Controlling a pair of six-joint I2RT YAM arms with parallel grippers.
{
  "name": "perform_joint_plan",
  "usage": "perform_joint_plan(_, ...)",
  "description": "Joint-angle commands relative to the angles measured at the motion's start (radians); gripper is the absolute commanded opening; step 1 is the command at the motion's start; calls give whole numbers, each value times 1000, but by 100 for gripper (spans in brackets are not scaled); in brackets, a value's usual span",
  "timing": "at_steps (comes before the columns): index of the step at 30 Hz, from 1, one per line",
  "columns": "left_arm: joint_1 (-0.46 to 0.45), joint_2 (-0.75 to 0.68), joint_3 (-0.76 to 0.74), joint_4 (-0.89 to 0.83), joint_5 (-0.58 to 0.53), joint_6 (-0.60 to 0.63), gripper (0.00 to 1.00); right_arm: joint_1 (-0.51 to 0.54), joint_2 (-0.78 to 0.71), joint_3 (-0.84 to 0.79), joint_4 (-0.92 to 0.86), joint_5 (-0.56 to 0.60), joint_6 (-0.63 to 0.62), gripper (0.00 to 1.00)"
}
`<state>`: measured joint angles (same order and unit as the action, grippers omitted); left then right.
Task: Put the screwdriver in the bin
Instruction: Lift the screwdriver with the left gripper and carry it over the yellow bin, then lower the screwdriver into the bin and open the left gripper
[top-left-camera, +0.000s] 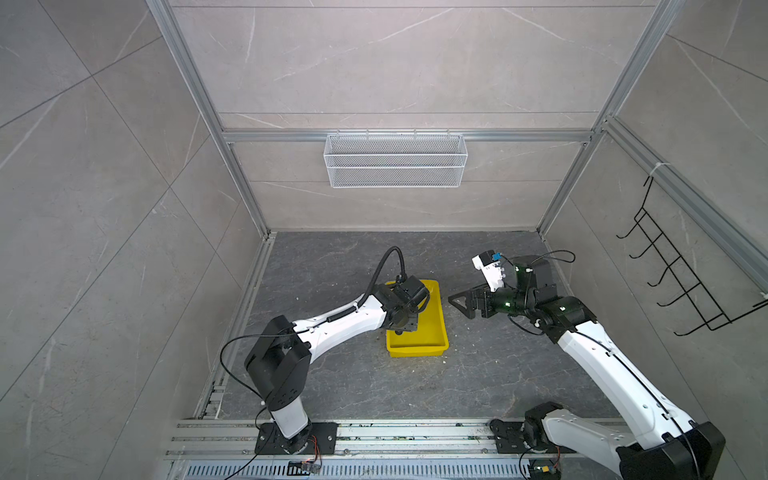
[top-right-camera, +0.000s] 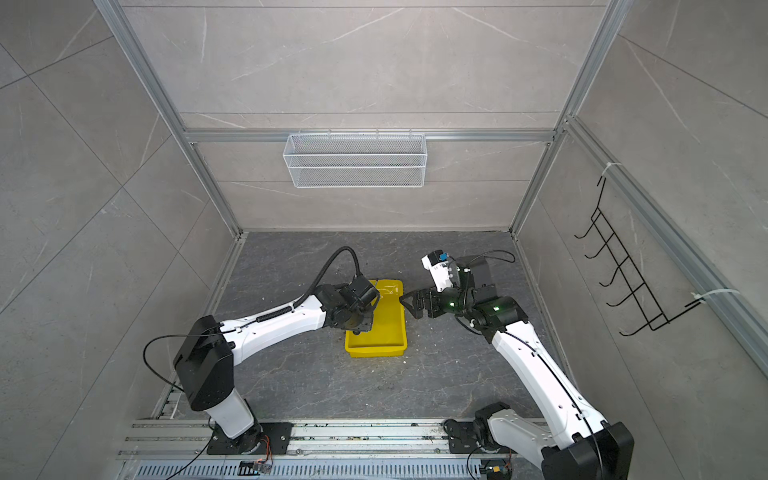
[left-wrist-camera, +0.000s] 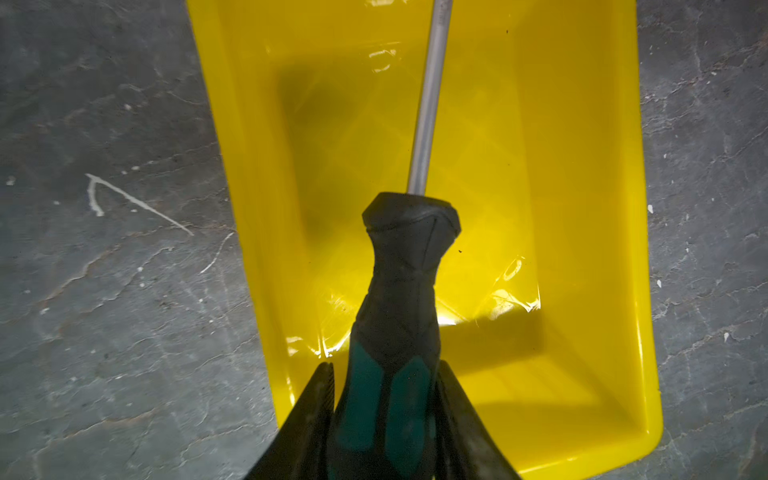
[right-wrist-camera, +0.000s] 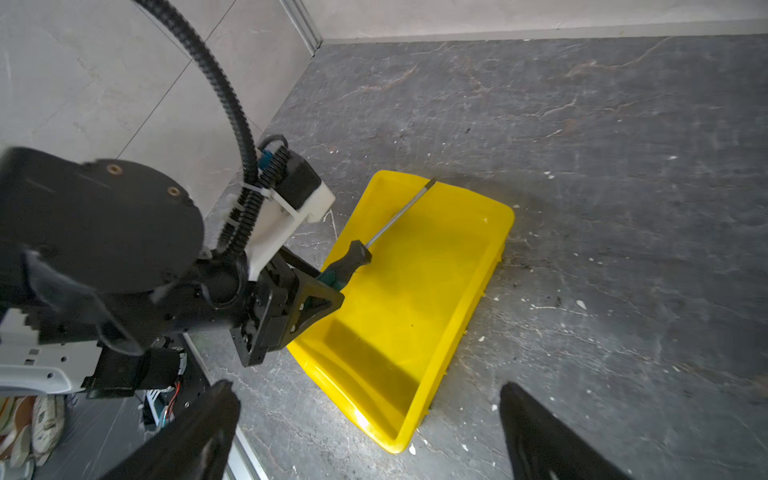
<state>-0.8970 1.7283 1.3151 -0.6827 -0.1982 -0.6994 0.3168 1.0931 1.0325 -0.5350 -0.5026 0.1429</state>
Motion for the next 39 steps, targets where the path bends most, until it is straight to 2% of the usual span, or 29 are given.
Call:
perform_joint_plan(1,1,39,-9,123,44,-8,0,-13,-33,-43,-21,49,32,100)
perform_joint_plan(7,1,102,-22,206,85,2,0,-23,-113,-96,-48,96,54,100)
perform_joint_plan(13,-3,92,-75,266,114,5,0,-25,-205,-148,-90,156,67,100)
perform_joint_plan(22,-45,53,-89,233,120,-25,0,-27,-231,-156,-108,184,63,100)
perform_joint_plan(34,-51,137,12,164,99,11,0,-29,-243,-181,-96,180,68,100)
perform_joint_plan(39,-49,142,-8,199,95,-14,15,-29,-239,-179,-99,184,57,100)
